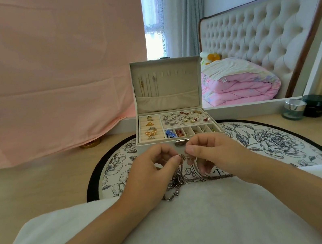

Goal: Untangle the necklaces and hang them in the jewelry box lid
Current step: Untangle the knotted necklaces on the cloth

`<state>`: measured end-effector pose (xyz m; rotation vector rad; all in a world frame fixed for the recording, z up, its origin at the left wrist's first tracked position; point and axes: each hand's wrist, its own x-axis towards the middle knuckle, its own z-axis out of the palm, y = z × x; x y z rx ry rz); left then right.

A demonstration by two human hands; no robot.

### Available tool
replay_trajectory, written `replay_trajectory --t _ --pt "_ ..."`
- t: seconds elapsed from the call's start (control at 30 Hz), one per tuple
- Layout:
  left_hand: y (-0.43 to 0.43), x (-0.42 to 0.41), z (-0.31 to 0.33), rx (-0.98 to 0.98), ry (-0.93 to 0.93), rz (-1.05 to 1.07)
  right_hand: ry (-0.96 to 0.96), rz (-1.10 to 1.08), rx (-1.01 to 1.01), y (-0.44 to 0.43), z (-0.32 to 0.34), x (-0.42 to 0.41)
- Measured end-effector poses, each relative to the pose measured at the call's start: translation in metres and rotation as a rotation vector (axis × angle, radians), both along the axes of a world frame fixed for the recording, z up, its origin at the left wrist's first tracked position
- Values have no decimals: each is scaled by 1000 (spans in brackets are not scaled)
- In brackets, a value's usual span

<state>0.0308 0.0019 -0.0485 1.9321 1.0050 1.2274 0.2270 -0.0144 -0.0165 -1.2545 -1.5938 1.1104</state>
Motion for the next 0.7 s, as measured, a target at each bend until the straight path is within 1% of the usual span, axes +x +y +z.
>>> replay_trajectory --t 0.13,0.2,0.33,0.47,0.53,0.6,0.7 --pt "1 -1 -1 -16 -25 -22 -146 -89 15 -2 -1 -2" --pt "2 -1 -2 -34 -41 -48 -155 -94 -16 -2 -3 -2" --pt "4 -1 -1 -106 -123 -94 7 -72 -88 -2 -2 -3" --pt "3 1 -3 -58 -34 -69 138 -41 -176 -3 -2 -3" --pt "4 0 -5 -45 -9 -27 170 -21 -204 -3 -2 -3" --pt "4 0 -5 -55 -28 25 130 -17 -217 -3 -3 -5" --pt "-1 2 -2 -28 -11 102 -28 12 -238 -6 -2 -9"
